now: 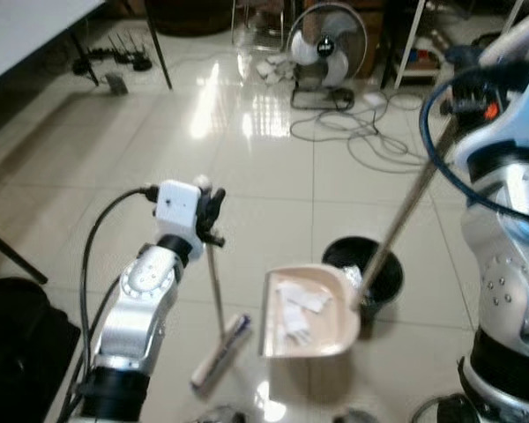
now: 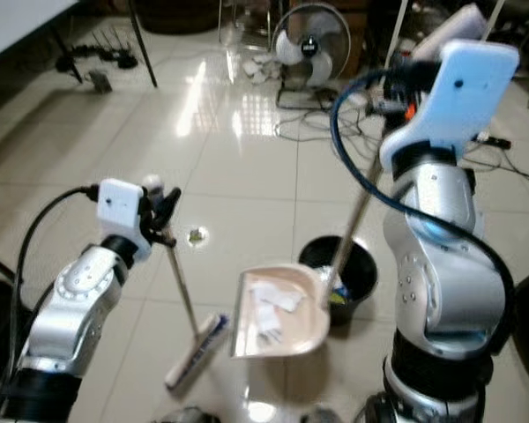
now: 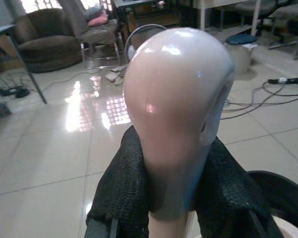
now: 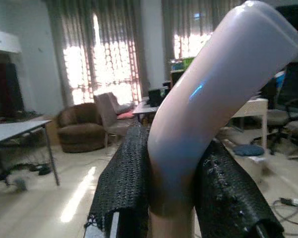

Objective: Sweep floor

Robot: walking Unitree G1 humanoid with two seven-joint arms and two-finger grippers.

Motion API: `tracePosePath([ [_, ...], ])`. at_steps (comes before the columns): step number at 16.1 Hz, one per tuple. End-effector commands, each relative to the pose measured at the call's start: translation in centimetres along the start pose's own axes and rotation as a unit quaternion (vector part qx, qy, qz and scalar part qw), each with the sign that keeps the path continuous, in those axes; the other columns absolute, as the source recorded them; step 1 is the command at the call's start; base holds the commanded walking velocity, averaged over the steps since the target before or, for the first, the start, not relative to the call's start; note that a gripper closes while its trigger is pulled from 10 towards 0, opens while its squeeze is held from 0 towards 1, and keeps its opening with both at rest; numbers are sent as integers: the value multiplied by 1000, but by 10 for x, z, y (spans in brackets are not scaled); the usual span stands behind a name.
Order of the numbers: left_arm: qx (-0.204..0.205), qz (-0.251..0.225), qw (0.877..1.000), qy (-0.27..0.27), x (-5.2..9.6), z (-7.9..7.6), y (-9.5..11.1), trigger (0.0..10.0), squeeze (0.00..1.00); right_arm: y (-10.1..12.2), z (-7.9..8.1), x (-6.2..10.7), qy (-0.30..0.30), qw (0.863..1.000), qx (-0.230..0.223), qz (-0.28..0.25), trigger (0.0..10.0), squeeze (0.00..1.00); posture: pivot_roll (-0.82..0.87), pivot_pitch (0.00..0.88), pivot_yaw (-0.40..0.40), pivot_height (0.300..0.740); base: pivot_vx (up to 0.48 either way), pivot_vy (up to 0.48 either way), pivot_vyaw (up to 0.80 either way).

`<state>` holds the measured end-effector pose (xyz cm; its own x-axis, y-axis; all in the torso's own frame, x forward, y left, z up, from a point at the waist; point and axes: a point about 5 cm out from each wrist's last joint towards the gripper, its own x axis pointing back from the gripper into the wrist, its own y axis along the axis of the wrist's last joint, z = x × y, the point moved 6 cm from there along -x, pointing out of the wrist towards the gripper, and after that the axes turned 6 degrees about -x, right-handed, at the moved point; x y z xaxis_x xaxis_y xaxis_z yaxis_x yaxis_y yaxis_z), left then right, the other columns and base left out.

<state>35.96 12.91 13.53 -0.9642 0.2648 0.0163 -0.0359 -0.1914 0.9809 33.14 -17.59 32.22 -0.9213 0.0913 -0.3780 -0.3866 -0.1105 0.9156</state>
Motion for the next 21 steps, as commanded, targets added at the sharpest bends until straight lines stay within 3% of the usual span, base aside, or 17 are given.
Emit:
tracePosePath([
  [1,-3,-22,1000,-4,-3,-2,12,10000,0,21,-2,2,-2,999,-2,-35,10000,0,-111,65,82,740,0,-480,0],
  [4,38,-2,999,-13,-4,-5,7,10000,0,26,-7,2,-12,999,-10,-44,10000,0,-115,64,89,740,0,0,0],
  [7,28,6,1000,-5,-6,0,4,10000,0,29,-11,2,-18,999,-14,-50,10000,0,-119,69,94,740,0,320,0],
  [12,56,0,998,-8,-7,0,7,10000,0,30,-15,4,-28,998,-18,-50,10000,0,-120,71,85,740,0,0,-160],
  [14,44,-17,999,-11,-9,-1,14,10000,0,31,-16,2,-29,998,-21,-52,10000,0,-110,73,83,740,0,0,-800],
  [21,31,-20,999,0,-5,6,14,10000,0,29,-14,2,-20,998,-20,-49,10000,0,-104,69,76,740,239,0,0],
])
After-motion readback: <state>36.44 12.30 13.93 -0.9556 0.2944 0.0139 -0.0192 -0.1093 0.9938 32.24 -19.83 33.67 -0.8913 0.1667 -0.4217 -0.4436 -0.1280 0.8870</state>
